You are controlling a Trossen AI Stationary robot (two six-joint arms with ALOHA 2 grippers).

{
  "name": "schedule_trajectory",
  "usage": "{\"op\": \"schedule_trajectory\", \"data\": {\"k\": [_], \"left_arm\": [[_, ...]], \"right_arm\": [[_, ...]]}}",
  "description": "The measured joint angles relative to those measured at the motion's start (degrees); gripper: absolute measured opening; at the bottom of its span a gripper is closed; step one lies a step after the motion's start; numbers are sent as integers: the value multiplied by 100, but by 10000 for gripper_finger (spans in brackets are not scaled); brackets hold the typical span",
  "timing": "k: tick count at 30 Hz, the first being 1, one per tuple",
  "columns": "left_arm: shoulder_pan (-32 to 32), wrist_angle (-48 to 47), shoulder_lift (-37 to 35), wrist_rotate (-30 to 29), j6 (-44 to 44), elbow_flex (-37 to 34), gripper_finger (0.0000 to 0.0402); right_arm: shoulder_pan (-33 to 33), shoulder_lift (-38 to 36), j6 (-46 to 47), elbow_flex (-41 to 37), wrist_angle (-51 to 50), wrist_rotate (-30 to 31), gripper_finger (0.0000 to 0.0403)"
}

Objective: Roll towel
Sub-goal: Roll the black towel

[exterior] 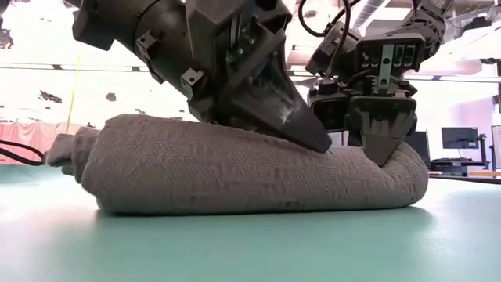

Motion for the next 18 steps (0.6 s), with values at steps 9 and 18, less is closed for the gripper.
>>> {"op": "schedule_trajectory", "data": {"k": [9,18], "left_arm": [[80,-828,-2,-264,-555,4,180],[103,-894,180,-288,-871,13,180]], "right_arm": [[-105,-63,-366,0,48,114,118],[-640,-587,-683,-7,-226,56,214]]}}
